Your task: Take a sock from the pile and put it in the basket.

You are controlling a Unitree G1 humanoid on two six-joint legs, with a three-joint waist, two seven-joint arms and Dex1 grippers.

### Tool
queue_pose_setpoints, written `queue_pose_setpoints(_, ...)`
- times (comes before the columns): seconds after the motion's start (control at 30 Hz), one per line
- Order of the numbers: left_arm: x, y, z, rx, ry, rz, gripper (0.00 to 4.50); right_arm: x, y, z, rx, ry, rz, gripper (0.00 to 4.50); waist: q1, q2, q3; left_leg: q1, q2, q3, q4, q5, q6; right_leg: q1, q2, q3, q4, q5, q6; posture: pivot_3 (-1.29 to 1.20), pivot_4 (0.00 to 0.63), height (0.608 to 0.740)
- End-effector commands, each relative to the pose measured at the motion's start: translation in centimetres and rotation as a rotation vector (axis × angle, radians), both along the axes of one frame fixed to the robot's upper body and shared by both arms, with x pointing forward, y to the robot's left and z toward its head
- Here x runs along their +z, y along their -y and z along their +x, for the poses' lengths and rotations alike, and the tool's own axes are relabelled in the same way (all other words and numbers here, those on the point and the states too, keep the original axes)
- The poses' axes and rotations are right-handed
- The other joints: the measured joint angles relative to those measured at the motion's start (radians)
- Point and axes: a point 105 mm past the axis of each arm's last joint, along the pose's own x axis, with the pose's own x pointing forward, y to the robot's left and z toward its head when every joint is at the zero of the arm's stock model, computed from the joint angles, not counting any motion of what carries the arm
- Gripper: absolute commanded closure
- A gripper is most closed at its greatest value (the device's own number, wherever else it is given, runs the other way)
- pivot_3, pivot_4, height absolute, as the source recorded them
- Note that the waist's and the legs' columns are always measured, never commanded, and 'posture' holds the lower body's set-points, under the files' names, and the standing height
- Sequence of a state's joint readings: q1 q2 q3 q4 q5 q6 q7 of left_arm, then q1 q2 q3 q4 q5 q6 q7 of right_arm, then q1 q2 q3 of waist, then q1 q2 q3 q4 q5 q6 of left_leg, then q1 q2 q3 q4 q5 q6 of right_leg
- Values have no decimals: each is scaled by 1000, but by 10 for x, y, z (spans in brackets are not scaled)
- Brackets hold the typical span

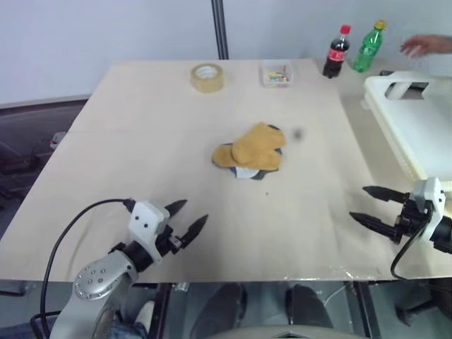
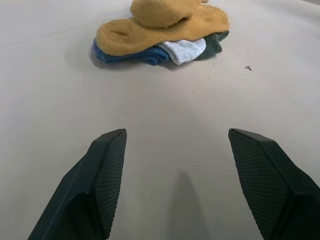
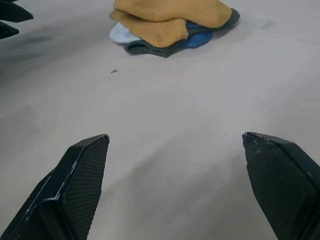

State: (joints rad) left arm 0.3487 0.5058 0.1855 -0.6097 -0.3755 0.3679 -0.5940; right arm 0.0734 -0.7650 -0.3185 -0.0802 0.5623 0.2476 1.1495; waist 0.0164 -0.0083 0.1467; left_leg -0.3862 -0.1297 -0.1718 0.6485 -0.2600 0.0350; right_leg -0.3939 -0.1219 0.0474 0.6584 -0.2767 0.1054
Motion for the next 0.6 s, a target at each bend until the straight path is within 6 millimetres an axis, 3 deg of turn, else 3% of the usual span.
queue_pose_setpoints(0.03,12,1,-2,-22,47,16,1021,14,-1,-1,13,62,3,54,0,0,0,0,0,0,0,0,0,0,0,0,0,0,0,0,150,740)
queue_pose_setpoints(0.6,16,0,6,-22,60,-8,1021,17,-8,0,31,79,20,54,0,0,0,0,0,0,0,0,0,0,0,0,0,0,0,0,150,740)
